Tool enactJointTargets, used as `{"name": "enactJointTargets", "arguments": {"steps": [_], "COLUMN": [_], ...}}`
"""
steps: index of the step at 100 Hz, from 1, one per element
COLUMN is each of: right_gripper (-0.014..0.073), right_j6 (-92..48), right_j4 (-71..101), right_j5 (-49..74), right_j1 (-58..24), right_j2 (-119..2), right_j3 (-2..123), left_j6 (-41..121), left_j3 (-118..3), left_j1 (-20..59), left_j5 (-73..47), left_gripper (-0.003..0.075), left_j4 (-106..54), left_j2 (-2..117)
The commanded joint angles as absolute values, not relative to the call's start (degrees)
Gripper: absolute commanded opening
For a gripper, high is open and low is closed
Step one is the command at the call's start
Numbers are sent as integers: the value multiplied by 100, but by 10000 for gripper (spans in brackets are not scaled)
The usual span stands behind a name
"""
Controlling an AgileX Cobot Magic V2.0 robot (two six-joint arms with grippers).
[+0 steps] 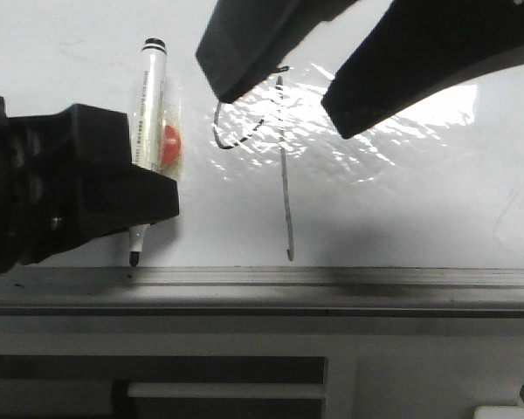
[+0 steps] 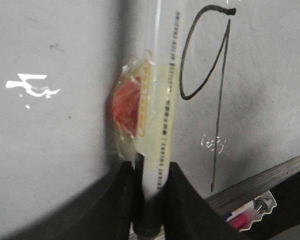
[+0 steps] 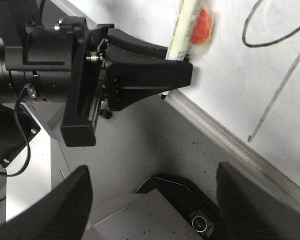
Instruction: Write number 9 on whiteboard
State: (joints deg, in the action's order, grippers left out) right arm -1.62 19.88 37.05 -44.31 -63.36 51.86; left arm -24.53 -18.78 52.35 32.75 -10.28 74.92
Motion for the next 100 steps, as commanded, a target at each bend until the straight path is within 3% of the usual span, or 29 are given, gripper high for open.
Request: {"name": "enactJointTargets", "arguments": {"steps": [1, 15, 32, 39, 68, 75, 93, 97, 100], "right_gripper": [461, 461, 461, 461, 455, 394, -14, -69, -64], "right_j6": [-202, -202, -202, -202, -202, -202, -202, -202, -202], "right_j4": [2013, 2013, 2013, 2013, 1790, 1666, 1412, 1347, 1319], "right_j5": [3486, 3495, 3495, 3495, 3476, 3395, 2901, 2821, 2732], "right_j1": [-4441, -4441, -4441, -4441, -4441, -4441, -4441, -4441, -4441], "right_j2": [-6252, -6252, -6252, -6252, -6151, -6037, -5560, -5422, -5326], "right_j3": [5378, 5378, 5378, 5378, 5378, 5367, 5093, 5013, 4947], "left_j6": [-2486, -2486, -2486, -2486, -2486, -2474, -2356, -2356, -2356], "left_j3": [-2005, -2005, -2005, -2005, -1825, -1661, -1188, -1099, -1019], "left_j1": [5233, 5233, 5245, 5245, 5245, 5245, 5245, 5245, 5245], "left_j5": [3528, 3528, 3551, 3551, 3485, 3485, 3507, 3510, 3524], "left_gripper": [-20, 15, 306, 377, 395, 395, 395, 393, 384], "left_j4": [-1230, -1230, -1230, -1230, -1230, -1230, -1230, -1230, -1219], "left_j2": [7469, 7469, 7458, 7427, 6800, 6507, 5697, 5494, 5341]}}
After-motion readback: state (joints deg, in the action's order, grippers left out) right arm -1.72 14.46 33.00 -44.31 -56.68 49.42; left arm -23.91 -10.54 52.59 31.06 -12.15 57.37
